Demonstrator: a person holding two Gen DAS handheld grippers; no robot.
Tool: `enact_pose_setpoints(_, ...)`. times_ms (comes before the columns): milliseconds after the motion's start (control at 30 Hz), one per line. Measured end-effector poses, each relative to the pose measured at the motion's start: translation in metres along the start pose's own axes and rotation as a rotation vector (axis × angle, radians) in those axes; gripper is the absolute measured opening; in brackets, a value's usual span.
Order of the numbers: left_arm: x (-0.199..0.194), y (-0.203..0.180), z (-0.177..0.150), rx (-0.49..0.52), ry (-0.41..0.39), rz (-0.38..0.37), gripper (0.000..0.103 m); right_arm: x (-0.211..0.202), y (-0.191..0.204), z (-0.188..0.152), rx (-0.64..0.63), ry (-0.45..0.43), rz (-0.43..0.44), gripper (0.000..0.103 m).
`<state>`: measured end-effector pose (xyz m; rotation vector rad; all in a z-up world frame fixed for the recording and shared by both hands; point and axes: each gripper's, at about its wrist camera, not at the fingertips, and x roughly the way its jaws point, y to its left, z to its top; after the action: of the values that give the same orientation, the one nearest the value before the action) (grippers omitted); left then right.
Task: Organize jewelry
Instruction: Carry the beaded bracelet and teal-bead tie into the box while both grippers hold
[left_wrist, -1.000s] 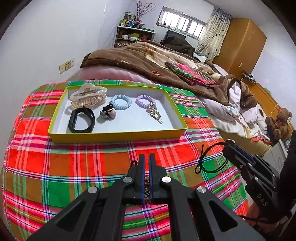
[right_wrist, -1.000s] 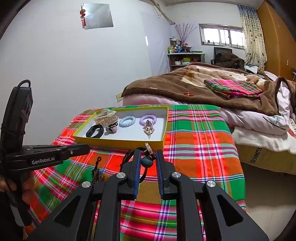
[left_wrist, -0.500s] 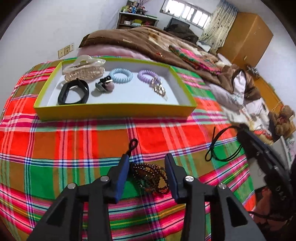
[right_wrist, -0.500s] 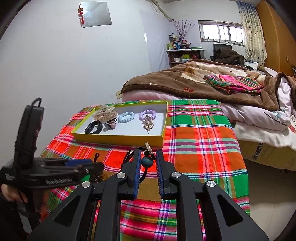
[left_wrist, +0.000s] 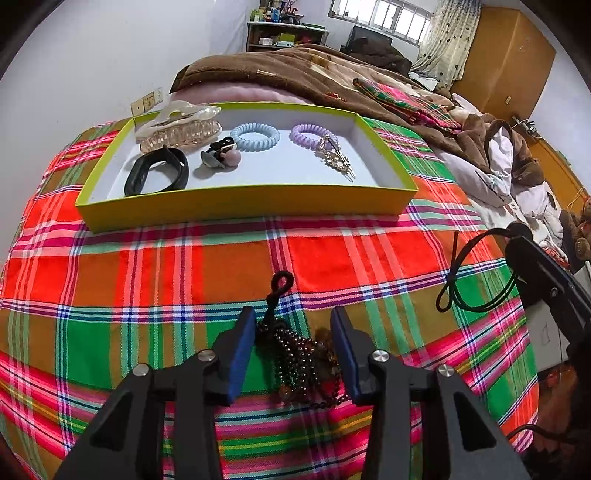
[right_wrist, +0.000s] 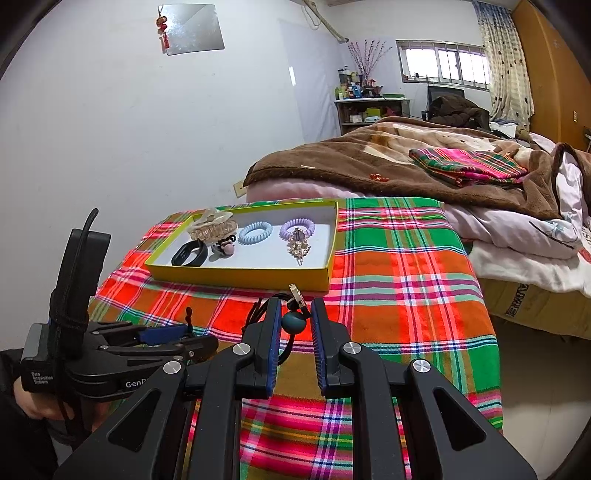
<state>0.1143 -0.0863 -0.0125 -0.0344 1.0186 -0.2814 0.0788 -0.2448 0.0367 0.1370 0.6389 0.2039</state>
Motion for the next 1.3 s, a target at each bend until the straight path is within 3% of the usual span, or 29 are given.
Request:
enact_pose_setpoints(33,-0.001,0.000,-0.001,0.006,0.001,-0.005,0.032,0.000,0.000,0.000,0.000,0.001,0.001,0.016)
enact_pose_setpoints(67,0.000,0.000,-0.001,0.014,0.003,-0.004,0.020,0.000,0.000,0.000,0.000,0.001,0.000,0.016)
enact_pose_setpoints(100,0.000,0.000,-0.002,0.018,0.003,-0.002,0.018,0.000,0.000,0.000,0.000,0.000,0.001,0.016)
enact_pose_setpoints(667,-0.028,0.007,0.014,-0.003,-0.061,-0.072,0.017,-0.003,0.005,0.012,-0.009,-0.021,0.007,0.017)
enact_pose_setpoints(1033,-0.054,0.008,0.046,0.007,-0.142,-0.120,0.017,0.004,0.011,0.035,-0.022,-0.041,0.007,0.017)
enact_pose_setpoints(1300,-0.052,0.016,0.076,-0.008,-0.165,-0.137,0.017,0.022,0.012,0.053,-0.022,-0.040,0.002,0.017)
